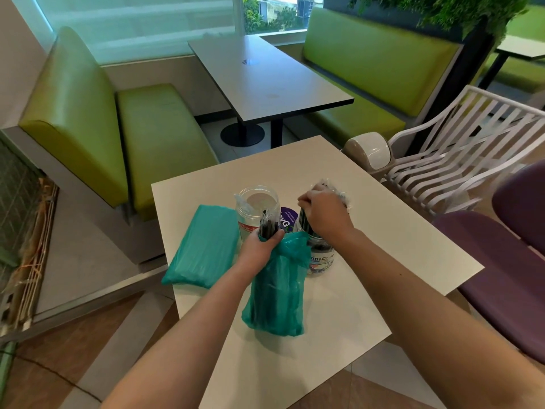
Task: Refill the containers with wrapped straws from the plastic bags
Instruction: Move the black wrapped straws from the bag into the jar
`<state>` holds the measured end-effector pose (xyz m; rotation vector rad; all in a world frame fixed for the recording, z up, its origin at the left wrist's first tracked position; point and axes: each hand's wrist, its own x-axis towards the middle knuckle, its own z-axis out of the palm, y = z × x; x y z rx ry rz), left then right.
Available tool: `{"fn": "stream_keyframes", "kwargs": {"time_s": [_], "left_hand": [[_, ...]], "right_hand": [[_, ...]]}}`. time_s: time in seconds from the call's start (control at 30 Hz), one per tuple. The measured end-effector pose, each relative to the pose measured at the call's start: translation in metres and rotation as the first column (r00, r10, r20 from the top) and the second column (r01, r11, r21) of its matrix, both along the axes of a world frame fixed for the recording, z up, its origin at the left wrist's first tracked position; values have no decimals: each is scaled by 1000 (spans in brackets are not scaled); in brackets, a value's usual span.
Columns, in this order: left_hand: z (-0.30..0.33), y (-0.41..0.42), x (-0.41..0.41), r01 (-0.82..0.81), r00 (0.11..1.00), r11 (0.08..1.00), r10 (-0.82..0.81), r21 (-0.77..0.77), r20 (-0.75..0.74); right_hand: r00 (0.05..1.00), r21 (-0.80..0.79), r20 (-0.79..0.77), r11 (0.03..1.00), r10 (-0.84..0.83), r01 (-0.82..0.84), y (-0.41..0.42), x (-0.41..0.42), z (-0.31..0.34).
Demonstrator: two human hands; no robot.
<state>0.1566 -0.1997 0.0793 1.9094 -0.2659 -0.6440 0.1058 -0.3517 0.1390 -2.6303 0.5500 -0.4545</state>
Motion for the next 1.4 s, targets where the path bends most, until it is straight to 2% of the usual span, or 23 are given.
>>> {"fn": "stream_keyframes", "kwargs": {"time_s": [0.1, 0.17, 0.2, 0.27, 0.37, 0.53, 0.67, 0.93, 1.07, 1.4], "left_hand": [[-1, 3, 3, -35, 999, 999, 35, -1, -8], [-1, 6, 3, -55, 998, 998, 54, -24, -17], [-1, 7, 3, -62, 998, 997, 61, -40, -24], [-2, 8, 3, -76, 997, 995, 74, -71, -34], [-2, 9, 3, -84, 995, 991, 79, -100, -57], [-5, 12, 3, -47, 996, 993, 38, -113, -85], [-5, 13, -1, -23, 991, 990, 5, -142, -130], [-3, 16, 0, 46, 968, 976, -96, -211, -233], [-5, 17, 0, 8, 944, 964, -95, -265, -316], [-6, 14, 1, -45, 965, 963, -27, -267, -261]], "right_hand": [[989, -131, 133, 988, -62, 80, 12, -12, 7], [983, -163, 176, 983, -54, 83, 24, -19, 6], [984, -111, 171, 992, -38, 57, 30, -22, 2], [993, 114, 116, 993, -15, 1, 41, -26, -10], [998, 410, -56, 912, 9, 14, 51, -30, -30], [988, 539, -153, 838, 3, 81, 53, -32, -51], [982, 655, -161, 755, 99, 31, 53, -32, -51], [980, 723, -169, 689, 108, 49, 51, -29, -55], [970, 748, -226, 653, 87, 115, 45, -26, -57], [971, 809, -234, 564, 49, 166, 38, -27, -55]]}}
